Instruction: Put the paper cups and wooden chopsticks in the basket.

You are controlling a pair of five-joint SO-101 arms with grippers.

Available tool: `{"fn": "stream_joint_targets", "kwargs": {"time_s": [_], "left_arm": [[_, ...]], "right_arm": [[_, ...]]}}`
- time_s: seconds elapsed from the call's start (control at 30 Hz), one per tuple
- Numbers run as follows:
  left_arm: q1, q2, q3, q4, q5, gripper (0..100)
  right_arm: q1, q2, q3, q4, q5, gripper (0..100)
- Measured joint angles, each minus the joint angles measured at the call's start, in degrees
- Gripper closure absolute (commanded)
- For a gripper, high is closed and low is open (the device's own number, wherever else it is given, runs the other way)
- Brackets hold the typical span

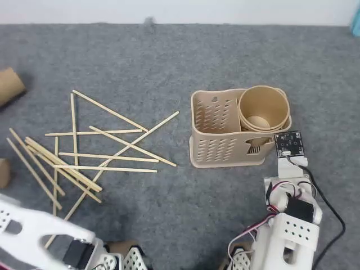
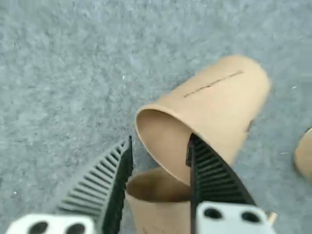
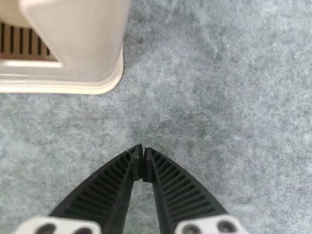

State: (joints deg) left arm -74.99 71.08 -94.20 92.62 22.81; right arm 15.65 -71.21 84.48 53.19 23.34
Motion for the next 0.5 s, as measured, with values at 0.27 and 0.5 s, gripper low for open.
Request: {"fn": "stream_joint_targets", "kwargs": {"time_s": [0.27,0.5], "left_arm": [[-0.09,-1.76,0.0,-1.67,0.0,83],[-0.18,-1.76,0.0,-4.31,0.0,83]], "right_arm": [[0.0,0.0,0.0,0.0,0.0,99.1],[0.09,0.0,0.0,0.0,1.23,99.1]]}}
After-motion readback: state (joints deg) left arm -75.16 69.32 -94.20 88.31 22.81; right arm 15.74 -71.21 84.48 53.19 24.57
